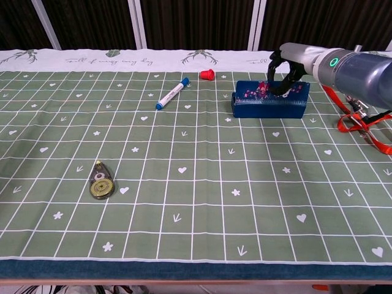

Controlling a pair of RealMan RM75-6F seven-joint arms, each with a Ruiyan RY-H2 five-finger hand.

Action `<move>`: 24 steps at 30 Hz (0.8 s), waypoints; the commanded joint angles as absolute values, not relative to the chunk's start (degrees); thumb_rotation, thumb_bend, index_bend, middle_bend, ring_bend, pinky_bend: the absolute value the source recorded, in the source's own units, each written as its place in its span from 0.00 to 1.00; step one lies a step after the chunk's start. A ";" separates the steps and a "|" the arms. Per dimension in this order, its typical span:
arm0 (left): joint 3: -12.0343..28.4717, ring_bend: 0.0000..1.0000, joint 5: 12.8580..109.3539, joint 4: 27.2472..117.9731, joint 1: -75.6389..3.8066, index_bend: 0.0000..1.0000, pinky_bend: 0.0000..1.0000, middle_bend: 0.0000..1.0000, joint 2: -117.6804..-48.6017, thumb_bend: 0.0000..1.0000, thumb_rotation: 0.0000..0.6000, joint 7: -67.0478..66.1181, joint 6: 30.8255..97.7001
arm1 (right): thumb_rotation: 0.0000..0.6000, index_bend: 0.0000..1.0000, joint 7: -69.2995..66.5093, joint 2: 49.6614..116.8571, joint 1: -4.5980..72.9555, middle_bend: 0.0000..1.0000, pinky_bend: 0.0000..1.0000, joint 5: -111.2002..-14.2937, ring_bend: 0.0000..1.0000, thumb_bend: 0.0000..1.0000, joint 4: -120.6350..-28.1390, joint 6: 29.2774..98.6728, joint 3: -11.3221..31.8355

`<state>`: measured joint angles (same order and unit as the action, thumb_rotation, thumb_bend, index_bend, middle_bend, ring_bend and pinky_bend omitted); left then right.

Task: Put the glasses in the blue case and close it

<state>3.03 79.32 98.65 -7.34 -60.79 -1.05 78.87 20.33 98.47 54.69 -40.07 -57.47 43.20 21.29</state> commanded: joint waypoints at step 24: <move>2.92 0.00 79.22 98.52 -7.51 0.19 0.00 0.01 -60.59 0.40 1.00 -0.99 78.36 | 1.00 0.12 18.90 102.12 59.08 0.01 0.17 -33.76 0.02 0.50 -46.78 34.74 22.46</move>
<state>2.92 79.22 98.52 -7.51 -60.60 -0.99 78.37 19.10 101.97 58.78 -34.05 -47.20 35.12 22.21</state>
